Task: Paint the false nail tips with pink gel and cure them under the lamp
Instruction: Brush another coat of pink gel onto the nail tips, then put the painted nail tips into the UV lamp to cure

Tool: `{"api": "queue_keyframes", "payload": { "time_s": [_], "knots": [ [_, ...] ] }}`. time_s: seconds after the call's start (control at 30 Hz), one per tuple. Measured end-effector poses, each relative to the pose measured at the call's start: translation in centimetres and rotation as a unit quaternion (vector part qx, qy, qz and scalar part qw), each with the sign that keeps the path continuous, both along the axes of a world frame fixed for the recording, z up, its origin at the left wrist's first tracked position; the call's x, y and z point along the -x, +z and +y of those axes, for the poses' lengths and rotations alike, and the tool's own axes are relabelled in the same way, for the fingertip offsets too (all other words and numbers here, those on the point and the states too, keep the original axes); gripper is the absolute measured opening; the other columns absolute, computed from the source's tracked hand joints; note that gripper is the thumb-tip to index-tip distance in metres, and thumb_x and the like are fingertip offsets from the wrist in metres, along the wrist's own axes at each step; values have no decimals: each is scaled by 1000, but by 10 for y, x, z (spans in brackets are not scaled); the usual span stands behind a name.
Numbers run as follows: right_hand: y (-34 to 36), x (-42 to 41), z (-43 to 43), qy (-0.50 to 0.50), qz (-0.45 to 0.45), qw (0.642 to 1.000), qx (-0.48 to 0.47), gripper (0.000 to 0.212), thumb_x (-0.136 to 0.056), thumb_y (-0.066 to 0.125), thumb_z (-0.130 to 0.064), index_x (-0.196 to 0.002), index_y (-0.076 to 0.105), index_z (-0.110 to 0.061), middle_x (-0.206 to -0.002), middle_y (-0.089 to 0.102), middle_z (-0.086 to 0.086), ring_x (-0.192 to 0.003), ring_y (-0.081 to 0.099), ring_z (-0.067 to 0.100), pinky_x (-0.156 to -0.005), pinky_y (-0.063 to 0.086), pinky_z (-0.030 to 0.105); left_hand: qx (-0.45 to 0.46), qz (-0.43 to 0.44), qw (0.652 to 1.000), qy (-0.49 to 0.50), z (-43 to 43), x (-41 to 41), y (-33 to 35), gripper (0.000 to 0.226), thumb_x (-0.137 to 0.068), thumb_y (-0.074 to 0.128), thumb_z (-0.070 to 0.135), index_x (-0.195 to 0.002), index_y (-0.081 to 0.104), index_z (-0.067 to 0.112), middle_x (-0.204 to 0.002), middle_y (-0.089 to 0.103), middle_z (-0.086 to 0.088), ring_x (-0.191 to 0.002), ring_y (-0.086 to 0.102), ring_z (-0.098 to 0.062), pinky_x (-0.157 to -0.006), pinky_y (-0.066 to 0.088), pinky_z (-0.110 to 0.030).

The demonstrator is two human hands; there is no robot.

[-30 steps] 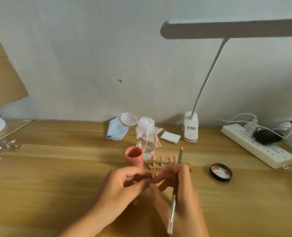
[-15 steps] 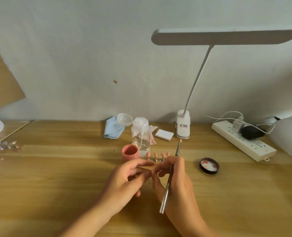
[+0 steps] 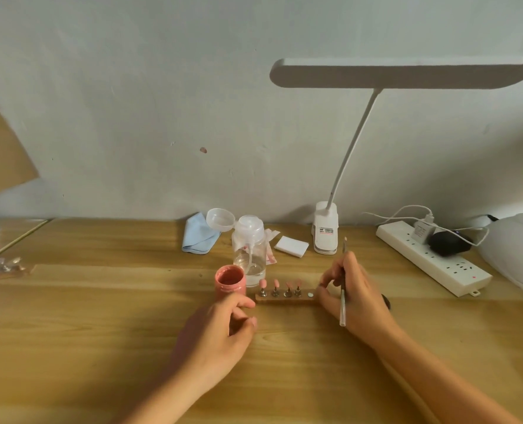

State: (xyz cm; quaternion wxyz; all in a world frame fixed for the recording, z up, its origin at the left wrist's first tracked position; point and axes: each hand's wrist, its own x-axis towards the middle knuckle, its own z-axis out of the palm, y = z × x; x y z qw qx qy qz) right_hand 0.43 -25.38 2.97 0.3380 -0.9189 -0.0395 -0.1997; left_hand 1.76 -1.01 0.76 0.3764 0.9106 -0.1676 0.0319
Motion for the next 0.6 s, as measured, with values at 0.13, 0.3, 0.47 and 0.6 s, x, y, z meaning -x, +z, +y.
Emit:
{"api": "queue_keyframes", "payload": {
  "time_s": [0.13, 0.3, 0.47, 0.6],
  "knots": [
    [-3, -8, 0, 43, 15, 998, 35, 32, -85, 72, -13, -95, 42, -17, -91, 58, -13, -89, 58, 15, -83, 50, 43, 2, 7, 1000, 11, -1, -2, -4, 19, -88, 63, 41, -106, 59, 47, -87, 66, 33, -62, 55, 3, -59, 38, -16],
    [-6, -11, -2, 56, 12, 997, 54, 32, -86, 72, -16, -96, 43, -16, -91, 60, -12, -84, 58, 12, -82, 51, 41, -25, 3, 999, 31, -3, -3, -4, 24, -89, 58, 51, -113, 60, 48, -89, 61, 36, -71, 55, 7, -57, 36, -15],
    [-13, -11, -9, 53, 11, 988, 143, 36, -85, 68, -28, -98, 34, -26, -96, 55, -23, -98, 52, 8, -92, 39, 31, -51, 3, 998, 42, -7, -1, -1, 27, -89, 57, 53, -116, 60, 49, -89, 59, 36, -70, 54, 10, -55, 35, -14],
    [-11, -7, -10, 61, 13, 983, 173, 36, -88, 68, -31, -100, 35, -24, -105, 62, -17, -102, 54, 10, -99, 36, 30, -58, 1, 997, 59, -8, 2, 2, 26, -90, 56, 54, -115, 60, 50, -85, 62, 27, -68, 55, 6, -56, 35, -13]
  ]
}}
